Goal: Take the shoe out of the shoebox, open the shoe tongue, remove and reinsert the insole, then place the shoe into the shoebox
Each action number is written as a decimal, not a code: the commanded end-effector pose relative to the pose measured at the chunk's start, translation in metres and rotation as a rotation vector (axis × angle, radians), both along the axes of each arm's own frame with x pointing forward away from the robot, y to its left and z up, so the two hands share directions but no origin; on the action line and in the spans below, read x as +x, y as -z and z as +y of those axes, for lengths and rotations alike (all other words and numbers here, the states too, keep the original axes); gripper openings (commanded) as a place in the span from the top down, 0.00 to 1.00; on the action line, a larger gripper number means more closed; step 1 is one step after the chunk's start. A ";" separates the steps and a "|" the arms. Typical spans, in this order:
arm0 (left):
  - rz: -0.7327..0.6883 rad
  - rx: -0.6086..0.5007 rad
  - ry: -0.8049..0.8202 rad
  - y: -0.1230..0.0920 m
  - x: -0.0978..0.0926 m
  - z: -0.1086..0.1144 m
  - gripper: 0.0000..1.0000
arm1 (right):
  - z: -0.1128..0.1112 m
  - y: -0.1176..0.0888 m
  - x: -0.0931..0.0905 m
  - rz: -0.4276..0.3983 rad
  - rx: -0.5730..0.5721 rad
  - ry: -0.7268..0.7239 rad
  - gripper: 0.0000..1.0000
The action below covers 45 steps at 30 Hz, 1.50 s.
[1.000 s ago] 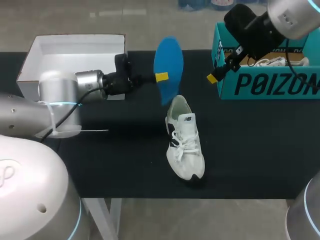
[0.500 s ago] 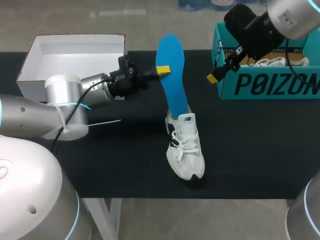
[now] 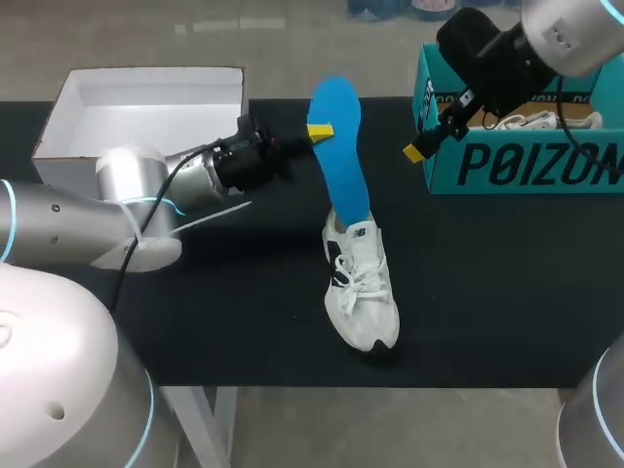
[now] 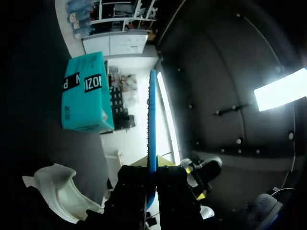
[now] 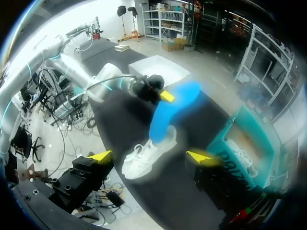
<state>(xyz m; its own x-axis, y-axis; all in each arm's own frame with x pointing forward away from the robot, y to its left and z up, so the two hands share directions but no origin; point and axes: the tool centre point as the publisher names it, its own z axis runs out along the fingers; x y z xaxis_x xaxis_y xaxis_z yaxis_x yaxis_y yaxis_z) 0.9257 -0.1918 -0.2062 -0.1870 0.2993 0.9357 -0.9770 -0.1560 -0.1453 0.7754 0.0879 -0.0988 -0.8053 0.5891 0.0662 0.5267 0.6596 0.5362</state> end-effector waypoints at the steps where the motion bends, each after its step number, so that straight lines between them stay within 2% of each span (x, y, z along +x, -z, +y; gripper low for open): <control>1: 0.023 0.080 -0.018 -0.023 0.002 0.013 1.00 | 0.002 0.001 0.001 0.001 -0.002 0.002 0.00; 5: 0.019 0.101 -0.023 -0.036 0.008 0.018 1.00 | 0.002 0.001 0.001 0.001 -0.002 0.002 0.00; 8: 0.041 0.117 -0.022 -0.039 0.010 0.019 1.00 | 0.002 0.001 0.001 0.001 -0.002 0.002 0.00; 15: 0.136 0.172 0.022 -0.022 0.004 0.011 1.00 | 0.002 0.001 0.001 0.001 -0.002 0.002 0.00; 21: 0.116 0.200 0.035 -0.010 -0.003 0.007 1.00 | 0.002 0.001 0.001 0.001 -0.002 0.002 0.00; 45: 0.097 0.207 0.019 -0.010 -0.004 0.007 1.00 | 0.002 0.001 0.001 0.001 -0.002 0.002 0.00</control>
